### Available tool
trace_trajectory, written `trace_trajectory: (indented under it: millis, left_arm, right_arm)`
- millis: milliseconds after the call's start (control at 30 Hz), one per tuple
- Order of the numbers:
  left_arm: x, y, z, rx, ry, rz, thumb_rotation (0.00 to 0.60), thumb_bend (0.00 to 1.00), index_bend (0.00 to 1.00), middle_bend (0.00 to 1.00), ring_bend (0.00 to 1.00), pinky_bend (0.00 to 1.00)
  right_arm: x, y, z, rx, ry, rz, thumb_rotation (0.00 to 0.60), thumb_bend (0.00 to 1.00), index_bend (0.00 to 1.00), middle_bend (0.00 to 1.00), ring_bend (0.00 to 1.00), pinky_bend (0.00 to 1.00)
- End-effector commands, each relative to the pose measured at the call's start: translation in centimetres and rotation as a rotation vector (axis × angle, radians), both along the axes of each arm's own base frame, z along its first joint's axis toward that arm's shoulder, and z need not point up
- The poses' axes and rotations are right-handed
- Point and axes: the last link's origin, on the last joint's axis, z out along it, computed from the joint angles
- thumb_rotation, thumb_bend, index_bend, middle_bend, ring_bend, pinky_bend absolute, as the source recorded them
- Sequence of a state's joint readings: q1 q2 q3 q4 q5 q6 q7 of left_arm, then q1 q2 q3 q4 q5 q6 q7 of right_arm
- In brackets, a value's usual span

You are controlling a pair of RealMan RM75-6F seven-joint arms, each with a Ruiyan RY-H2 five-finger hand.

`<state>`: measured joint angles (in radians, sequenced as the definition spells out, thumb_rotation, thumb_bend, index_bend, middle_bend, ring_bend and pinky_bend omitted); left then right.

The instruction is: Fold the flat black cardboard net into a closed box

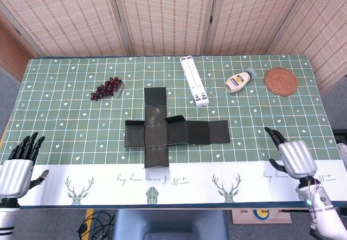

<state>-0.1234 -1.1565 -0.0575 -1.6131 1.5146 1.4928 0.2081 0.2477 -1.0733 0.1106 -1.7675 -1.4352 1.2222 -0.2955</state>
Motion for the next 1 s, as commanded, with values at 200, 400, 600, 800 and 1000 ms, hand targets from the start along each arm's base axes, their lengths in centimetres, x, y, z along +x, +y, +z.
trace_trajectory:
  millis: [200,400,600,800,1000]
  left_arm:
    - [-0.3,-0.3,0.2,0.007,-0.007,0.012,0.600,0.20,0.00,0.00,0.04,0.18]
    - [-0.4,-0.3,0.1,0.005,-0.010,0.010,0.600,0.20,0.01,0.00,0.03,0.18]
    - [-0.5,-0.3,-0.2,-0.010,-0.015,0.011,0.600,0.20,0.01,0.00,0.02,0.18]
    - [-0.6,-0.4,-0.2,-0.015,-0.029,0.006,0.600,0.20,0.01,0.00,0.02,0.18]
    - [-0.5,-0.2,-0.4,-0.028,-0.041,-0.005,0.600,0.20,0.01,0.00,0.01,0.18]
  right_arm:
    - [5.4,-5.8,-3.3,0.133,0.025,0.044,0.600,0.24,0.04,0.17,0.76,1.00]
    - [8.1,-8.1,-6.2,0.239,0.010,0.042,0.600,0.25,0.00,0.05,0.76,1.00]
    - [9.8,-9.6,-9.1,0.302,0.024,0.027,0.600,0.25,0.00,0.04,0.76,1.00]
    - [11.0,-10.8,-10.9,0.305,0.031,-0.007,0.600,0.25,0.00,0.05,0.76,1.00]
    - [11.5,-11.5,-12.8,0.314,0.025,-0.052,0.600,0.20,0.00,0.06,0.76,1.00]
